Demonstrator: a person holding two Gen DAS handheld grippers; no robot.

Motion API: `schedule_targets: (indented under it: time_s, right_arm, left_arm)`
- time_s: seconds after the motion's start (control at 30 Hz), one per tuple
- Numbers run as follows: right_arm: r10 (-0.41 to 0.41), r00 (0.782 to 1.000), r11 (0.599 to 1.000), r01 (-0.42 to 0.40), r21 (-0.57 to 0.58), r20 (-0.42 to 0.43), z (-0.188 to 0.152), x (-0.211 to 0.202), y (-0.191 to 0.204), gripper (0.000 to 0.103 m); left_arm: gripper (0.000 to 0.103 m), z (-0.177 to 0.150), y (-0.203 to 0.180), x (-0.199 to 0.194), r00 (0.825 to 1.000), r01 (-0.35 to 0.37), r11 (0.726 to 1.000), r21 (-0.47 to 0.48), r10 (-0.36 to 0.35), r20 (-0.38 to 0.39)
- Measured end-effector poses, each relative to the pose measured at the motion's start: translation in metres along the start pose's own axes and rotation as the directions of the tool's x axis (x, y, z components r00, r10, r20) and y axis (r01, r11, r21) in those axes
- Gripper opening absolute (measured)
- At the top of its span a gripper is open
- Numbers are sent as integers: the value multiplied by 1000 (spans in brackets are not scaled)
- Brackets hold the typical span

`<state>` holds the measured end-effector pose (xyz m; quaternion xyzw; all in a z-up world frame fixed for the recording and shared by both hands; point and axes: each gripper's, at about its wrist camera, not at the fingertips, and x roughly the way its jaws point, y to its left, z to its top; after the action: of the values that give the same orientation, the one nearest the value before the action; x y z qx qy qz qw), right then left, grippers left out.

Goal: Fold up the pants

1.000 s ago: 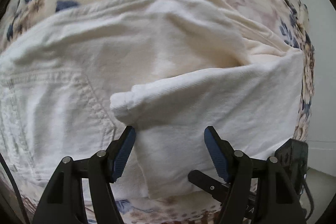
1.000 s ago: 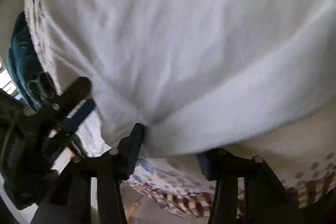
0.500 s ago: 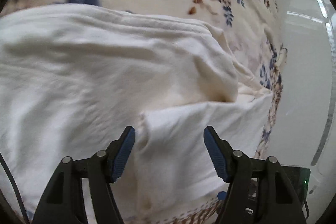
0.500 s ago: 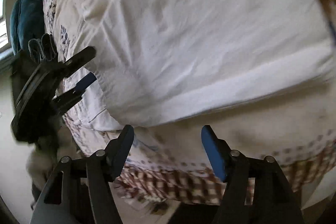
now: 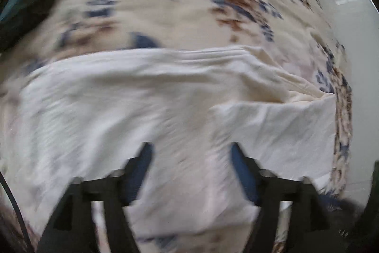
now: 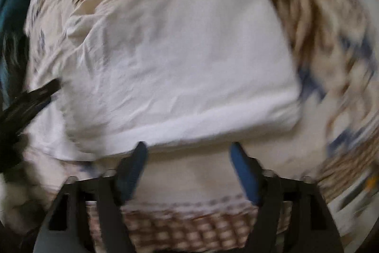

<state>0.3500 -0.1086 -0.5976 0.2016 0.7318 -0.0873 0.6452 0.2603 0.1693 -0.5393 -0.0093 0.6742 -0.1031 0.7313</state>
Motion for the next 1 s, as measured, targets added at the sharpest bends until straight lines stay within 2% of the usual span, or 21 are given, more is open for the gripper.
schedule_targets:
  time_s: [0.03,0.17,0.27,0.3,0.33,0.37,0.47,0.6,0.63,0.7,0.73,0.77,0.83,0.9,0.93,0.97,1.0]
  right_arm:
    - [-39,999,998,40,-41,32,1,-3,8,94]
    - [-143,985,978,155,-138,96,11,4,36,94]
    - [-179,979,964,194,-182,94,16,21,54,94]
    - [-193,977,957,207,-203,91,16,29,61,94]
    - [-199,976,953,214,-216,88,16,34,64,94]
    - [-204,976,949,217,-227,83,16,40,70,94]
    - [-224,971,936,237,-258,79,11,52,84,94]
    - [-252,964,925,265,-273,82,9,60,94,94]
    - [-255,964,925,266,-272,77,9,62,94,94]
    - [-254,965,927,263,-267,69,11,66,92,94]
    - [-256,965,927,264,-266,65,12,67,92,94]
    - [-258,964,927,265,-266,62,13,68,91,94]
    - [-257,965,930,262,-256,54,20,73,98,95]
    - [-254,966,933,258,-252,48,25,75,100,95]
    - [-253,966,934,256,-251,47,30,78,98,95]
    - [-252,967,934,255,-251,46,32,78,98,95]
    - [-251,967,934,254,-251,45,33,78,98,95]
  left_arm:
    - [93,-10,16,-8,1000,-18,999,-39,18,7]
    - [98,-38,68,-22,992,-107,977,-182,118,45]
    - [99,-57,111,-15,987,-150,942,-299,161,14]
    - [99,-66,128,-11,983,-171,920,-352,181,-4]
    - [99,-71,137,-9,985,-157,907,-390,170,-2]
    - [99,-78,149,-6,990,-123,890,-440,139,5]
    - [99,-98,182,9,1000,-4,801,-599,22,23]
    - [99,-109,204,23,991,137,692,-709,-90,104]
    - [99,-110,209,28,983,182,656,-733,-121,136]
    - [99,-112,215,34,968,249,603,-758,-162,189]
    - [99,-114,220,35,956,293,563,-773,-182,230]
    - [99,-114,224,36,945,328,535,-779,-195,264]
    - [99,-116,231,35,912,411,476,-778,-211,352]
    - [98,-117,235,35,868,496,420,-760,-241,434]
    - [98,-117,238,38,858,514,399,-759,-243,453]
    - [98,-116,240,44,851,525,391,-756,-254,460]
    - [98,-115,242,53,852,523,395,-756,-259,455]
